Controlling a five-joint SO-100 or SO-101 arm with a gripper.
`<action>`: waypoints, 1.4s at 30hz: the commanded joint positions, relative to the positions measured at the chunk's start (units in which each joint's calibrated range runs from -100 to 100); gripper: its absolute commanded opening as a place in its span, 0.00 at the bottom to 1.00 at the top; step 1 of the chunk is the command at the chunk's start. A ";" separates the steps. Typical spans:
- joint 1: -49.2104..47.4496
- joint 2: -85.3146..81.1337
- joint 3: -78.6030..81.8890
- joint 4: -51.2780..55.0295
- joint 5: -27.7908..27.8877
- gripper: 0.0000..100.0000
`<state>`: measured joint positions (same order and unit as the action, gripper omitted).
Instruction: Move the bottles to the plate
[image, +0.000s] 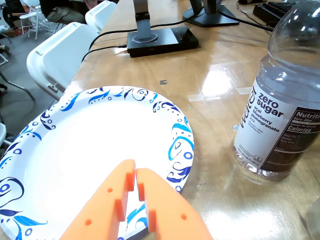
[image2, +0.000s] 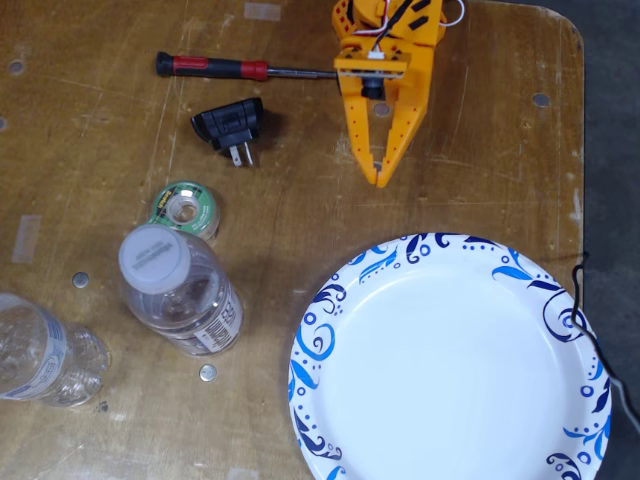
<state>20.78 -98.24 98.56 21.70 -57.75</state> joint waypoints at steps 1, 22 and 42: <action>-0.35 -0.67 0.45 3.45 10.44 0.02; -0.03 -0.67 -0.09 2.49 4.70 0.02; 6.55 0.60 -4.42 -25.01 5.17 0.02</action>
<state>26.44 -98.24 96.31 -2.38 -52.80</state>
